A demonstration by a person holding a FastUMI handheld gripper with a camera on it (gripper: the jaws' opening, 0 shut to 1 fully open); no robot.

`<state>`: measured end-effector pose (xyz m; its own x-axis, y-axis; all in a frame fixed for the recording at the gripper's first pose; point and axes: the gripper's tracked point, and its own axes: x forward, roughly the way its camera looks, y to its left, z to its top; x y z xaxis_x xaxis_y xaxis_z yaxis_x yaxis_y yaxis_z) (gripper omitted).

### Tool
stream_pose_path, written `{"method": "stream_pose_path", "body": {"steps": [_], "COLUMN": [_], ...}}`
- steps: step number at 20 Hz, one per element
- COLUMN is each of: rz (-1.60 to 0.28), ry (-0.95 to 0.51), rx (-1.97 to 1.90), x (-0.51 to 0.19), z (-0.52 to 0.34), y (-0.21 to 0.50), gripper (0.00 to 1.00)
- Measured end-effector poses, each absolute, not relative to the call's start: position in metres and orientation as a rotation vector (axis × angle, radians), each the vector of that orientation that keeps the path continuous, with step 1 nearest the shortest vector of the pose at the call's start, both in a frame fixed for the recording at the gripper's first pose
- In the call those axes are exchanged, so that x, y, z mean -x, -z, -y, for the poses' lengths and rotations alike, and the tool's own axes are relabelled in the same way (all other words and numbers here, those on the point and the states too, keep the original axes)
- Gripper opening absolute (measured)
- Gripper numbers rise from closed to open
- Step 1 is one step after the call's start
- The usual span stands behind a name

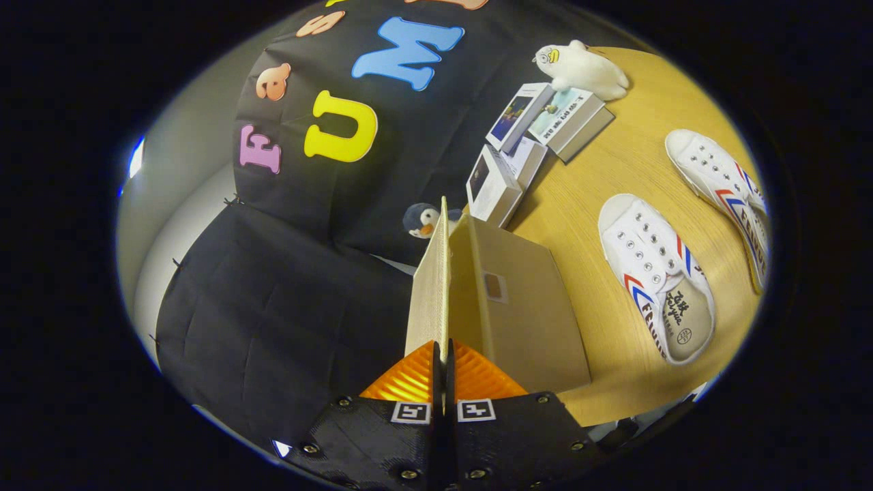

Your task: Open the storage box then place both shoes into the box .Put the left shoe in first, then the right shoe, with the right side of both shoes facing outward in a uniform manner.

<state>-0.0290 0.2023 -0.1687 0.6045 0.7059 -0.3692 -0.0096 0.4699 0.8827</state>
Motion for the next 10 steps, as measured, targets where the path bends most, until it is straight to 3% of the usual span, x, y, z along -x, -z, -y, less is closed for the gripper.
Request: {"method": "stream_pose_path", "body": {"steps": [10], "rz": [-0.701], "ry": [-0.645], "rx": [-0.824], "x": [0.025], "z": [-0.268], "y": [0.08], "gripper": [0.0]}}
